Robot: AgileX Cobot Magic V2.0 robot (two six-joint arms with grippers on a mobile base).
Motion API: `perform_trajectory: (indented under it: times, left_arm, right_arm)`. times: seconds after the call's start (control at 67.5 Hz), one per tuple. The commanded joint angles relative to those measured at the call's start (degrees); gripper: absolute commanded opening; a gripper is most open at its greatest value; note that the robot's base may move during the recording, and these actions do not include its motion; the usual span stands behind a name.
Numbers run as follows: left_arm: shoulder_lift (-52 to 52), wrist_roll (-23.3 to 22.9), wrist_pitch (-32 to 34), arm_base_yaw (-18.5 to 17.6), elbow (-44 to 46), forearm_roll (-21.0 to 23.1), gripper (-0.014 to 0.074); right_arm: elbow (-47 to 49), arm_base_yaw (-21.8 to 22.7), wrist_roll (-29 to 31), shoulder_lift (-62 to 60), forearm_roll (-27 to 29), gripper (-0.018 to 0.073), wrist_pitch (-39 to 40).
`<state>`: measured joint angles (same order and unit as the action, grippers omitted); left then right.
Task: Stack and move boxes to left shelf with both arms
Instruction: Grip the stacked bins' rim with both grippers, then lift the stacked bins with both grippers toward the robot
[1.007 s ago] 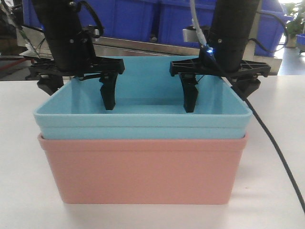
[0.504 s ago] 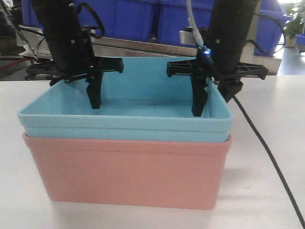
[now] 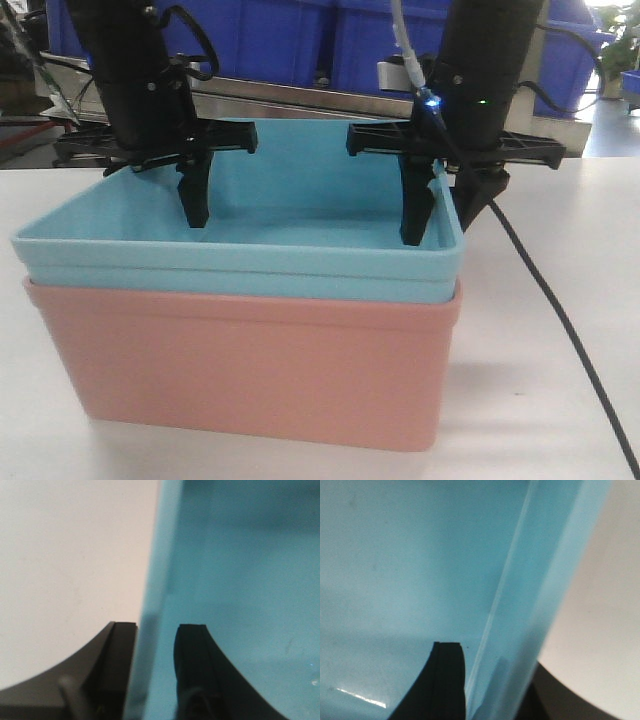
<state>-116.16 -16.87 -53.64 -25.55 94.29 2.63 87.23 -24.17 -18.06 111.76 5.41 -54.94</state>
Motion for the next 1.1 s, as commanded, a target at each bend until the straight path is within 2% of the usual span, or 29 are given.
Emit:
perform_trajectory:
  times: [0.0,0.355,0.489,0.77,1.081]
  left_arm:
    - [5.7,3.8,-1.8,-0.6,3.6,4.4,-0.0001]
    - [11.7,4.3,-4.5,-0.6,5.8,3.9,-0.0001]
    - [13.7,5.8,-7.0,-0.6,5.8,3.9,-0.0001]
    - [17.0,5.7,-11.6,-0.6,5.8,3.9,-0.0001]
    - [19.6,5.7,-13.8,-0.6,5.8,4.1,-0.0001]
  right_arm:
    - [1.8,0.2,-0.7,-4.7,-1.2,0.0052,4.7]
    - [4.4,0.2,-0.6,-9.1,-0.2,0.0052,4.4]
    - [8.8,0.2,0.7,-9.3,-0.2,0.0052,1.5]
    - [16.6,0.2,3.8,-9.1,-0.1,0.0052,-4.1]
    - [17.1,0.2,3.7,-9.1,2.3,0.0052,-11.0]
